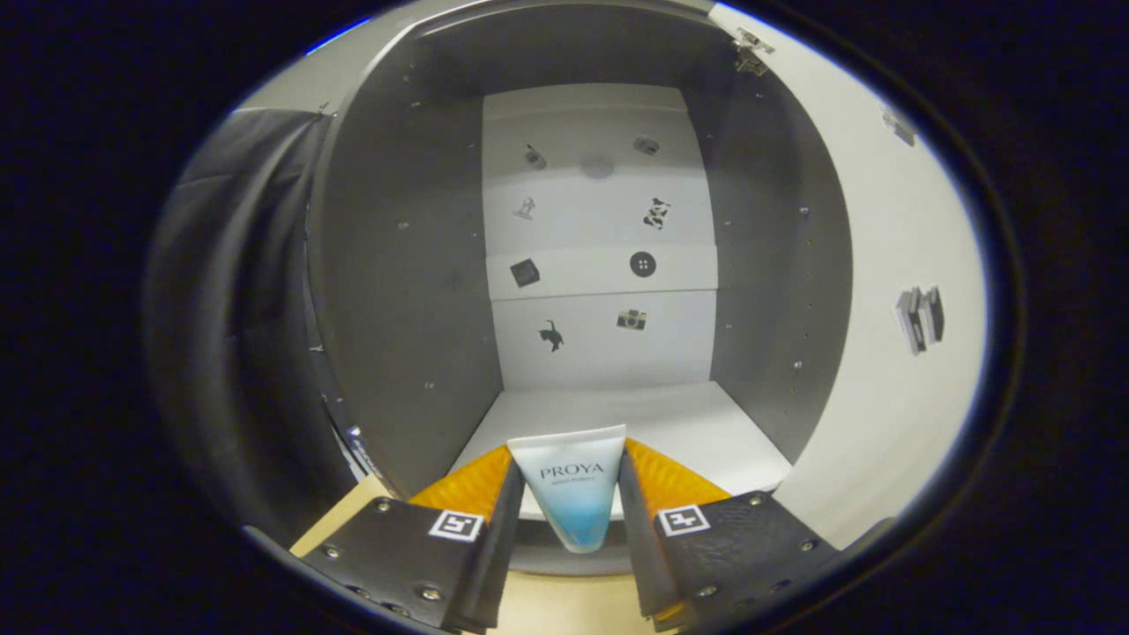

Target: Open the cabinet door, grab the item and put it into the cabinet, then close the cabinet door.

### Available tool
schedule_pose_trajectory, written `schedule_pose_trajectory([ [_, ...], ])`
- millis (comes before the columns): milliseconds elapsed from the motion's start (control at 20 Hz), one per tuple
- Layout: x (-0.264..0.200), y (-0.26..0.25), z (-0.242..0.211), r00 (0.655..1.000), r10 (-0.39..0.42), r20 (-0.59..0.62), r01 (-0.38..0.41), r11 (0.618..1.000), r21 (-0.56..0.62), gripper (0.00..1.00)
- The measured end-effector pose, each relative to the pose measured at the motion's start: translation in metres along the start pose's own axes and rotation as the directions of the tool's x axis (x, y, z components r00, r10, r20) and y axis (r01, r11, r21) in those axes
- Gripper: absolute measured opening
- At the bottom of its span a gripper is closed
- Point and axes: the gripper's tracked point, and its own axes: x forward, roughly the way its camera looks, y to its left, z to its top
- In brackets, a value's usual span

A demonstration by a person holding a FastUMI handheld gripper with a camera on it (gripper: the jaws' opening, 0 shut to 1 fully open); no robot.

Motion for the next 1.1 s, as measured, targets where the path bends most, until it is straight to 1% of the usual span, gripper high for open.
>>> schedule_pose_trajectory([
  [200,0.041,-0.011,0.006,1.0,-0.014,-0.008,0.014,0.999,0.034,0.57],
  [400,0.064,-0.016,-0.001,0.999,-0.027,-0.024,0.028,0.999,0.027,0.57],
  [800,0.067,-0.02,-0.003,0.999,-0.024,-0.031,0.025,0.999,0.035,0.57],
  [1100,0.065,-0.021,0.0,0.999,-0.033,-0.017,0.034,0.999,0.033,0.65],
])
